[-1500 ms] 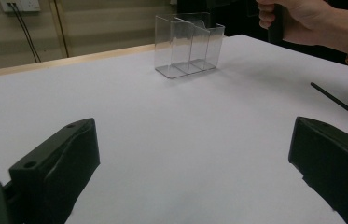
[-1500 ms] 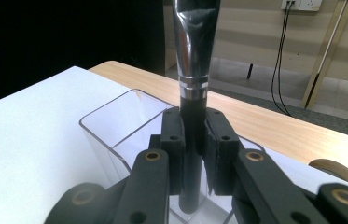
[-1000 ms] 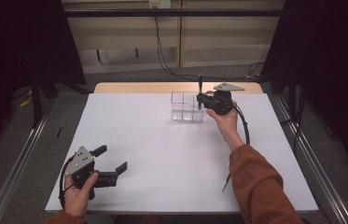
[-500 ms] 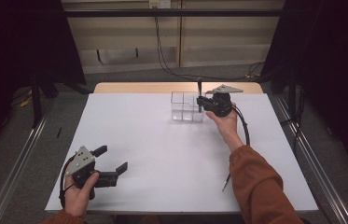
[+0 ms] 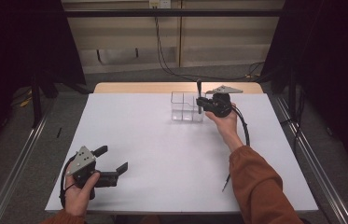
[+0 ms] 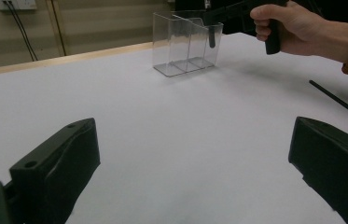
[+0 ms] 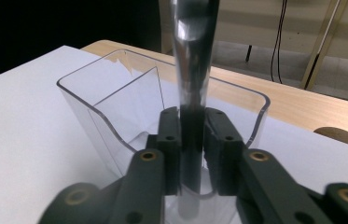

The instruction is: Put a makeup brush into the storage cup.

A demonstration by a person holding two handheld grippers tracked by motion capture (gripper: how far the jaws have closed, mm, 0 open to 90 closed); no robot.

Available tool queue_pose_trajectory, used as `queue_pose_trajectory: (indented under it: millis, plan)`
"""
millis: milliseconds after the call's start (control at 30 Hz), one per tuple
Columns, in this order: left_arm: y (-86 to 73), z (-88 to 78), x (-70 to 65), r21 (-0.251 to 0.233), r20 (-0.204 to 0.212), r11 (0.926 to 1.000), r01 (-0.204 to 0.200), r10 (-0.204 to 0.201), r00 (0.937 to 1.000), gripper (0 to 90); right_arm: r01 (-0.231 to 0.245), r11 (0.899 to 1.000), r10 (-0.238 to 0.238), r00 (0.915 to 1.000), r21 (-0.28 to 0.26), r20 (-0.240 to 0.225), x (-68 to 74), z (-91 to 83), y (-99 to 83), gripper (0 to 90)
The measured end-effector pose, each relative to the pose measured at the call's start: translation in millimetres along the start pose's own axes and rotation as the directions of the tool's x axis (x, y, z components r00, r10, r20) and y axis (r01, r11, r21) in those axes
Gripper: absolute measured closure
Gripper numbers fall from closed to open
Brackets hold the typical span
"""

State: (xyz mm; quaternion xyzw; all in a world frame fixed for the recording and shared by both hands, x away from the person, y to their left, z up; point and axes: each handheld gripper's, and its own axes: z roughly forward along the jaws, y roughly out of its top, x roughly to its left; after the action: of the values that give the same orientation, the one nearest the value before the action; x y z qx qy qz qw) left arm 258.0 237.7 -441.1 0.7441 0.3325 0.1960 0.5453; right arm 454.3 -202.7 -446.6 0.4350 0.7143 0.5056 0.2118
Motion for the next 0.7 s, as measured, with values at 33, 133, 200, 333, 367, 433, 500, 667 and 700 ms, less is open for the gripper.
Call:
queue_pose_trajectory:
  millis: [33,133,200,333,367,433,500,667,700]
  plan:
    - [0.0,0.1,0.0,0.001,0.000,1.0000,-0.001,0.001,1.0000,2.0,-0.002,1.000,0.002,1.0000,0.001,-0.004,-0.2,0.0,0.4,75.7]
    - [0.1,0.4,-0.6,0.001,0.004,1.0000,-0.001,0.001,1.0000,2.0,0.000,1.000,0.000,1.0000,-0.004,-0.004,-0.4,-1.1,0.3,74.4]
    - [-0.1,0.6,-0.2,0.003,0.005,1.0000,-0.002,0.001,1.0000,2.0,-0.001,1.000,0.001,1.0000,-0.007,-0.002,-0.8,-1.9,0.4,71.0]
    - [0.0,0.1,-0.1,-0.001,0.003,1.0000,0.004,-0.004,1.0000,2.0,0.000,1.000,0.000,1.0000,-0.022,-0.008,-0.6,-4.7,1.6,67.2]
    - [0.1,0.0,0.3,0.000,0.001,1.0000,-0.001,0.001,1.0000,2.0,0.000,1.000,-0.001,1.0000,-0.026,-0.008,-0.5,-5.8,2.0,66.1]
    - [0.0,0.0,0.1,-0.001,0.003,1.0000,0.001,-0.001,1.0000,2.0,0.000,0.999,0.000,0.9999,-0.036,-0.011,-0.7,-8.2,2.2,64.7]
    - [0.2,-0.1,0.1,-0.002,0.002,1.0000,0.000,0.000,1.0000,2.0,0.001,0.999,-0.001,0.9999,-0.036,-0.012,-1.0,-11.0,2.0,63.1]
    - [0.2,0.0,0.2,-0.005,0.001,1.0000,0.002,-0.002,1.0000,2.0,0.001,0.999,-0.002,0.9996,-0.051,-0.028,-1.7,-20.1,0.2,56.1]
    - [0.2,0.0,0.1,-0.007,-0.001,1.0000,0.005,-0.005,1.0000,2.0,0.008,0.999,-0.010,0.9994,-0.052,-0.032,-2.2,-22.4,-0.5,55.6]
